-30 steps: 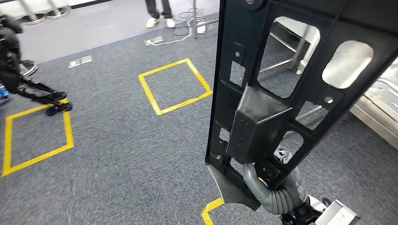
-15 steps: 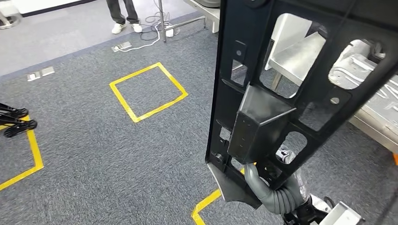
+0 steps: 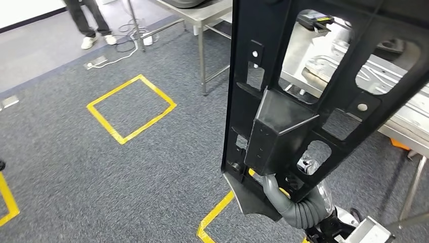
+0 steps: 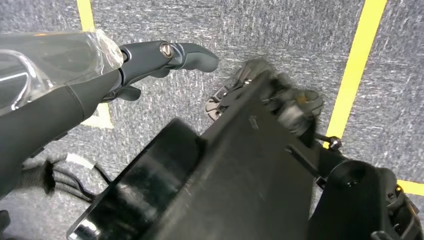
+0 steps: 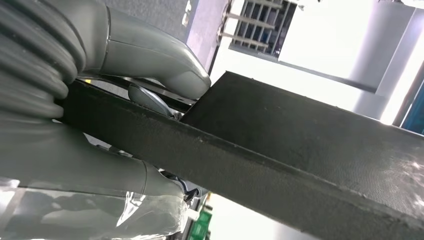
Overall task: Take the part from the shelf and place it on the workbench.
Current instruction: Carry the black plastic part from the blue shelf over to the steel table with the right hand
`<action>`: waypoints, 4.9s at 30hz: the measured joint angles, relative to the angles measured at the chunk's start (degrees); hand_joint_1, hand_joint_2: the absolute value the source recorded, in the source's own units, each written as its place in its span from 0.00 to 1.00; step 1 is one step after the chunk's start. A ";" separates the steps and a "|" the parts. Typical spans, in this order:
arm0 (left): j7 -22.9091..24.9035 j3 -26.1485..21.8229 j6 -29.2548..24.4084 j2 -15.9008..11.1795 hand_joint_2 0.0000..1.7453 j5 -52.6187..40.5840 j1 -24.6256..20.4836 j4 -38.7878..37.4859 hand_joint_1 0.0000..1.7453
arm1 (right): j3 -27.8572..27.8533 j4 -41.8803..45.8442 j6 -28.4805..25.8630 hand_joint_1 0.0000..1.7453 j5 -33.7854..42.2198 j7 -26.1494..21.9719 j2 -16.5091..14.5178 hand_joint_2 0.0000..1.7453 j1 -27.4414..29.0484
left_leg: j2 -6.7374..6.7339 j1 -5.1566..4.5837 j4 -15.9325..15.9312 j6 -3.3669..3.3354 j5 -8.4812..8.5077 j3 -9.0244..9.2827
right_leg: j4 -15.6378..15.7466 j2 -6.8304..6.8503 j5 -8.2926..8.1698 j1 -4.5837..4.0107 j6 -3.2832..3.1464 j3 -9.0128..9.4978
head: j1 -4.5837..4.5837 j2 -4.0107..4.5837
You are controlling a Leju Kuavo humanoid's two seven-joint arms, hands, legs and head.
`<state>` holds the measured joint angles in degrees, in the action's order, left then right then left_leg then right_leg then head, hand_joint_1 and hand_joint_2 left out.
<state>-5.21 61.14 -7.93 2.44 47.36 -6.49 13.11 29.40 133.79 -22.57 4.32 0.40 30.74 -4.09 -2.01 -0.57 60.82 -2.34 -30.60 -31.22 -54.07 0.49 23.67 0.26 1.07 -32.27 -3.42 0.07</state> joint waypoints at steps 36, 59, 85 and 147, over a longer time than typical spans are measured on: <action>0.53 0.03 0.25 -0.13 1.00 0.74 -0.29 0.00 0.00 | -0.44 0.32 0.36 1.00 -0.34 -0.16 -0.36 1.00 0.04 | 1.60 0.69 7.72 0.81 -1.29 -3.81 | -0.90 -3.69 -0.13 -0.09 -0.35 -0.87 | 0.20 0.00; 1.11 0.19 0.02 -0.02 1.00 1.01 0.01 0.00 0.00 | -0.85 0.37 -0.25 1.00 -2.04 0.52 -0.33 1.00 0.33 | 1.20 1.18 -6.33 1.11 3.53 2.86 | -0.91 -0.47 0.36 0.96 1.28 -0.55 | -0.02 0.00; 1.38 0.45 -0.78 -0.04 1.00 1.25 0.00 0.00 0.00 | -0.84 0.34 -0.66 1.00 -1.30 0.50 -0.48 1.00 0.32 | 1.45 0.68 -6.95 -0.57 3.52 3.78 | -2.92 0.84 -0.08 0.82 2.87 -2.00 | 0.02 0.00; 1.22 0.52 -0.63 0.14 1.00 1.51 0.03 -0.10 0.00 | -0.89 0.30 -0.66 1.00 -3.58 1.55 -0.72 1.00 0.40 | 3.57 1.05 -6.43 -0.44 3.07 3.65 | -3.20 -0.85 0.62 1.15 3.08 -2.10 | 0.27 0.00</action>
<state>-3.99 61.66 -8.57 2.58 48.87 -6.46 13.02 28.51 134.09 -23.22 0.74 1.96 30.02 -3.69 1.56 0.48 54.39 -2.78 -27.53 -27.56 -57.27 -0.36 24.29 1.41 4.15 -34.37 -3.15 0.07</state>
